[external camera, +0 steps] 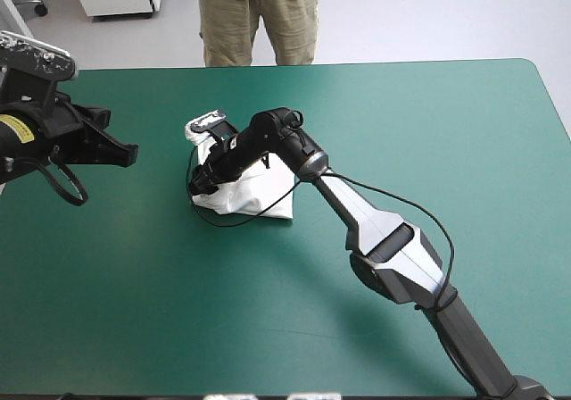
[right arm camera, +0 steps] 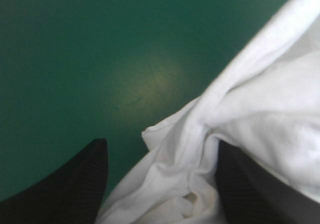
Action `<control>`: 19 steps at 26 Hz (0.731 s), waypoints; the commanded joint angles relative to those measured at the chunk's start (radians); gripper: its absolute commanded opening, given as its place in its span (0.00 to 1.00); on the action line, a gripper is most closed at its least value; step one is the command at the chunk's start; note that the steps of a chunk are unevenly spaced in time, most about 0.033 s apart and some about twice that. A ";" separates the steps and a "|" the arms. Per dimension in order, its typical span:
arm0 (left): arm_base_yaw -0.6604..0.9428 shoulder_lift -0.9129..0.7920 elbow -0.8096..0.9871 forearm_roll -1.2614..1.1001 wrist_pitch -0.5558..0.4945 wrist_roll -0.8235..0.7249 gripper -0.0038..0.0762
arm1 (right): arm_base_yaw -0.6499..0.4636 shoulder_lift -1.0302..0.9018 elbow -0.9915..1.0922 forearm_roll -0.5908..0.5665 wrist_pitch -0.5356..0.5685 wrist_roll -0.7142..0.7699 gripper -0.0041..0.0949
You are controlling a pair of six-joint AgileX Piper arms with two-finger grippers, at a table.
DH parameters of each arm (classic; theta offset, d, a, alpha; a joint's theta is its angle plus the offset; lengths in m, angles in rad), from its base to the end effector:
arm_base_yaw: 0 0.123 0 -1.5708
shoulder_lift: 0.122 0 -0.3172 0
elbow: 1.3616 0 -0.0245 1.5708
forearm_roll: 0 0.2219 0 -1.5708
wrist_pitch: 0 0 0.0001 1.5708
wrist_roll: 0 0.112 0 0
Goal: Fold the cloth
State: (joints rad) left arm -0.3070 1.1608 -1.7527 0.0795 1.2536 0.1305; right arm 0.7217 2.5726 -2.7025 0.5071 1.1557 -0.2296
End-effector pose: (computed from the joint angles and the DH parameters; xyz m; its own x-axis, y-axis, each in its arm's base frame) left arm 0.1560 -0.0406 0.5249 -0.4738 0.3120 -0.8235 0.3181 0.9326 0.1704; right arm 0.3881 0.4079 0.2540 -0.5744 -0.5165 -0.6351 -0.8080 0.4822 0.3386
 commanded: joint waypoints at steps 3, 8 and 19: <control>0.001 -0.018 -0.016 0.011 -0.039 -0.018 0.04 | -0.005 -0.164 -0.092 -0.101 0.017 0.062 0.53; 0.001 -0.014 -0.016 0.018 -0.036 -0.018 0.04 | -0.035 -0.253 -0.128 -0.150 0.094 0.139 0.53; 0.001 -0.010 -0.016 0.053 -0.025 -0.018 0.04 | -0.114 -0.355 0.195 -0.186 0.094 0.166 0.53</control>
State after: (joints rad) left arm -0.3061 1.1595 -1.7458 0.1194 1.2536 0.1220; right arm 0.6182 2.3422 -2.5663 0.3574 1.2478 -0.0525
